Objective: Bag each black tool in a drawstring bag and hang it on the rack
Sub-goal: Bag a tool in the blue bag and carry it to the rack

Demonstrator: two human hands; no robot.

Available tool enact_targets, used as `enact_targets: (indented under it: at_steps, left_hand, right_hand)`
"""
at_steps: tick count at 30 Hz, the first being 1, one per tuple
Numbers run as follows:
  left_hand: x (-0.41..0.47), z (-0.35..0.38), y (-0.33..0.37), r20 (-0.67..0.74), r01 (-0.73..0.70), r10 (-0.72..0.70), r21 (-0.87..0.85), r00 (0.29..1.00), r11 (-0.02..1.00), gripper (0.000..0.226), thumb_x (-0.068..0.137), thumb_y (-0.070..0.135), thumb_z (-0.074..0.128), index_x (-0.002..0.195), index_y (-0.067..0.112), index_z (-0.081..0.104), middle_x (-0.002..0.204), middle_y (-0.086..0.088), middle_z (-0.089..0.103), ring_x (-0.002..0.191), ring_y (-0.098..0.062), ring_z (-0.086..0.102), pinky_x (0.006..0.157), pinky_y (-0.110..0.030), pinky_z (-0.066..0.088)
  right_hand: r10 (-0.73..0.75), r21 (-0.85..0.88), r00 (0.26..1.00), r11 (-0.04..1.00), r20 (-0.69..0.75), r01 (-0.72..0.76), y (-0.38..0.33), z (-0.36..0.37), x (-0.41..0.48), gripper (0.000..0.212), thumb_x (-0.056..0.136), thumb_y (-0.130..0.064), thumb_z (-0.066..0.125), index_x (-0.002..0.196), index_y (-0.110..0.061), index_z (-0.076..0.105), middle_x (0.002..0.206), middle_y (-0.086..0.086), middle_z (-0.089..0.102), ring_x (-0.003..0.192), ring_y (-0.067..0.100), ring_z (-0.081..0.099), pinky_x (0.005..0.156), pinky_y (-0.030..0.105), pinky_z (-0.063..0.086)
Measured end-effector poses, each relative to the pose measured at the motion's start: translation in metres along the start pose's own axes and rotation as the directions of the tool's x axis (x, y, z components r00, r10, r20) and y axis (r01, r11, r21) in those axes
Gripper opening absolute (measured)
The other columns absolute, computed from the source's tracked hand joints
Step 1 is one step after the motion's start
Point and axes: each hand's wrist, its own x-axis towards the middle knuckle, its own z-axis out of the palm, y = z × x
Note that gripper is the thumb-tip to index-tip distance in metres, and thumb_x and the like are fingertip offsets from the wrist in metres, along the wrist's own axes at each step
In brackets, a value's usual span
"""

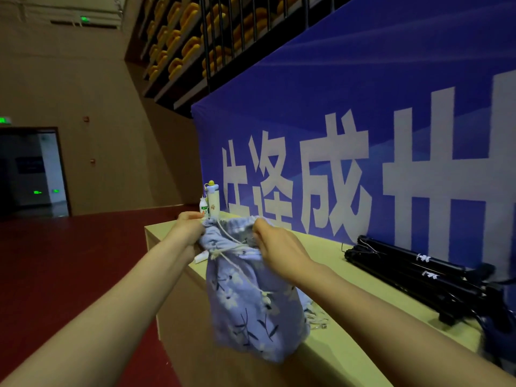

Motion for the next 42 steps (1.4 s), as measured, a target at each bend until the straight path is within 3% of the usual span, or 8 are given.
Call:
enact_targets:
  at_steps: [4,8,14,19,26,33,37,42]
  left_hand:
    - [-0.010,0.007,0.001,0.135,0.151,-0.140,-0.077,0.981,0.985,0.018,0.083,0.005,0.034,0.068,0.004,0.044,0.062,-0.014,0.052,0.050,-0.026,0.050,0.049,-0.022,0.044]
    - [-0.009,0.010,-0.007,0.316,-0.022,-0.040,0.190,0.948,0.982,0.033,0.079,0.025,0.067,0.100,-0.001,0.066,0.099,-0.021,0.070,0.085,-0.033,0.068,0.075,-0.036,0.057]
    - [0.003,0.004,-0.014,0.116,-0.221,0.188,0.566,0.975,0.794,0.016,0.086,0.021,0.063,0.079,0.006,0.066,0.081,-0.013,0.067,0.077,-0.029,0.062,0.072,-0.033,0.047]
    - [-0.001,0.001,-0.005,0.112,0.105,-0.155,0.363,0.981,0.926,0.032,0.095,-0.002,0.043,0.064,0.005,0.047,0.050,-0.011,0.054,0.041,-0.019,0.053,0.039,-0.022,0.043]
    - [0.015,0.008,0.006,0.276,0.350,-0.349,0.050,0.895,0.936,0.015,0.088,0.019,0.045,0.093,0.009,0.055,0.090,-0.016,0.054,0.086,-0.030,0.055,0.071,-0.039,0.054]
    - [0.021,0.039,0.020,0.326,0.216,-0.192,-0.039,0.926,0.976,0.032,0.096,0.027,0.045,0.072,0.009,0.056,0.055,-0.010,0.064,0.054,-0.024,0.063,0.055,-0.040,0.060]
    - [0.033,0.052,0.011,0.193,0.140,-0.121,-0.088,0.974,0.986,0.021,0.095,0.028,0.050,0.081,0.013,0.054,0.092,-0.017,0.062,0.088,-0.033,0.060,0.092,-0.052,0.049]
    - [0.027,0.079,-0.004,-0.134,-0.206,0.187,-0.146,0.973,0.968,0.025,0.091,0.026,0.055,0.087,0.004,0.066,0.091,-0.017,0.065,0.086,-0.021,0.055,0.080,-0.034,0.044]
  right_hand:
    - [0.014,0.137,0.999,0.991,-0.045,-0.007,-0.001,0.000,0.000,0.020,0.101,-0.020,0.034,0.105,-0.003,0.044,0.090,0.021,0.057,0.068,0.030,0.043,0.060,0.037,0.034]
    - [0.034,0.130,0.998,0.991,-0.047,-0.028,0.002,0.004,0.000,0.017,0.100,-0.019,0.036,0.101,-0.004,0.045,0.088,0.020,0.058,0.067,0.030,0.044,0.060,0.038,0.036]
    - [-0.010,-0.107,0.999,0.994,0.046,0.015,0.003,0.000,-0.004,0.022,0.078,0.011,0.043,0.085,-0.009,0.040,0.068,0.004,0.032,0.067,0.029,0.037,0.047,0.033,0.015]
    - [0.045,-0.204,0.999,0.978,0.031,-0.038,0.001,0.007,-0.002,0.015,0.079,0.001,0.052,0.080,-0.013,0.051,0.079,0.008,0.051,0.069,0.032,0.044,0.046,0.030,0.022]
    - [-0.010,-0.032,0.999,0.999,-0.035,0.009,-0.004,0.011,0.007,0.024,0.093,-0.026,0.052,0.089,-0.010,0.070,0.100,0.010,0.067,0.087,0.033,0.060,0.063,0.035,0.043]
    - [0.304,0.521,0.901,0.847,-0.309,-0.107,0.026,-0.016,-0.009,0.022,0.097,-0.023,0.045,0.101,-0.011,0.063,0.097,0.007,0.068,0.087,0.023,0.061,0.072,0.036,0.048]
    - [0.496,0.283,0.812,0.863,-0.307,-0.419,0.103,-0.018,-0.029,0.022,0.096,-0.028,0.047,0.107,-0.012,0.058,0.110,0.005,0.062,0.100,0.024,0.058,0.082,0.035,0.046]
    - [0.729,-0.101,0.676,0.668,-0.110,-0.737,0.187,-0.009,-0.069,0.037,0.093,-0.045,0.047,0.112,-0.014,0.053,0.115,0.006,0.060,0.106,0.027,0.057,0.087,0.041,0.042]
